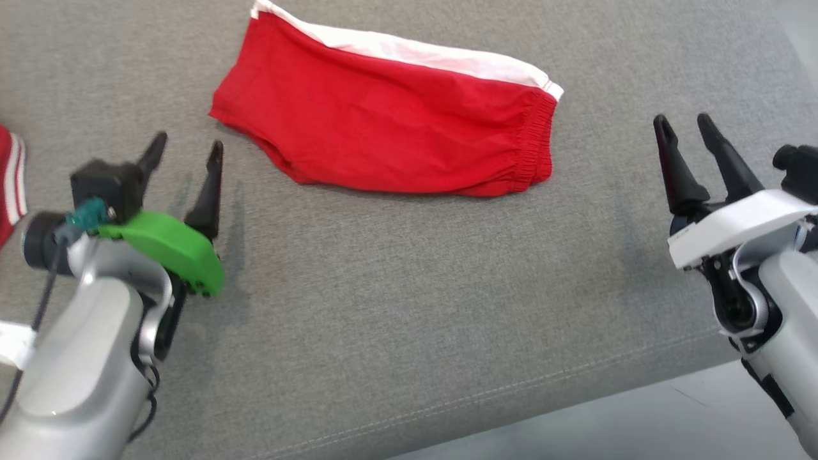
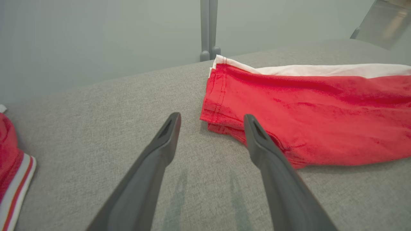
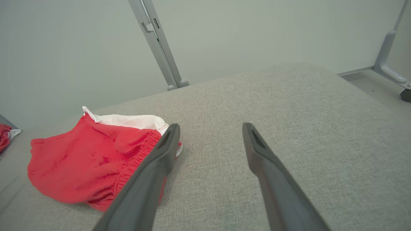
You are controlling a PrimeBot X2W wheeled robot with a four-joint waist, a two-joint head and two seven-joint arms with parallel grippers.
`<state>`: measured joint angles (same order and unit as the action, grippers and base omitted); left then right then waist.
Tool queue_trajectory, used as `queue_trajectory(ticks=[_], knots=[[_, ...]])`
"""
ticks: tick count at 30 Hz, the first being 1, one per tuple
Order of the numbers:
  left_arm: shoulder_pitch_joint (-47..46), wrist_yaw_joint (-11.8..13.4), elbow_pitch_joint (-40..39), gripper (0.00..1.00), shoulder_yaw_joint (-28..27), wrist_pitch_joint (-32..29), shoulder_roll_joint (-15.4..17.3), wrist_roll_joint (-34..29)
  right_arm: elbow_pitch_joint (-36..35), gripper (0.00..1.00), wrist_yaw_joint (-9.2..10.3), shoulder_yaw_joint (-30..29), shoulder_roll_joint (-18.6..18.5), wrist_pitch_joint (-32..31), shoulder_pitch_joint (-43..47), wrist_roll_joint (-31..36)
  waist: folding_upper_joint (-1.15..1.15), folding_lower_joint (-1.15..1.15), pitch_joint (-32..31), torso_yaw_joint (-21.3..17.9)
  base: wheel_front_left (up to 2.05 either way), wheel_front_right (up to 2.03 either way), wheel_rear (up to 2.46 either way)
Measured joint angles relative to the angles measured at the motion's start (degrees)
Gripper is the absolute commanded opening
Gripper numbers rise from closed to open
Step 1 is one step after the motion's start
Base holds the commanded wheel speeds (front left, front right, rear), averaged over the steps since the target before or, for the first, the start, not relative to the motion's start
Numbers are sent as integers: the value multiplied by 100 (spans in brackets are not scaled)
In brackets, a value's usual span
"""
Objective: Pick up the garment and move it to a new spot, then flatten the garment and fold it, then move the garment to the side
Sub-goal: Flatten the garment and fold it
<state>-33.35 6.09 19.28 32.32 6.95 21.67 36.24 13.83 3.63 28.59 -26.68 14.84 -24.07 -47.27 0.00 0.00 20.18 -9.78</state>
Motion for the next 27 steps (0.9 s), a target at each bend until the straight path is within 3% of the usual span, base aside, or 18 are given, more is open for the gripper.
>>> queue_trajectory(ticks=[9, 17, 27], knots=[[1121, 58, -359, 100, 5, 631, -216, -193, 393, 100, -159, 30, 119, -316, 403, -922, 0, 0, -498, 751, 0, 0, 0], [1614, 83, -755, 100, -1, 691, -398, -361, 932, 100, -176, -197, 89, -950, 403, -1577, 0, 0, -763, 1468, 0, 0, 0], [2108, 98, -1084, 100, -37, 697, -466, -527, 1458, 100, -94, -383, -230, -1742, 396, -1993, 0, 0, -904, 2335, 0, 0, 0]])
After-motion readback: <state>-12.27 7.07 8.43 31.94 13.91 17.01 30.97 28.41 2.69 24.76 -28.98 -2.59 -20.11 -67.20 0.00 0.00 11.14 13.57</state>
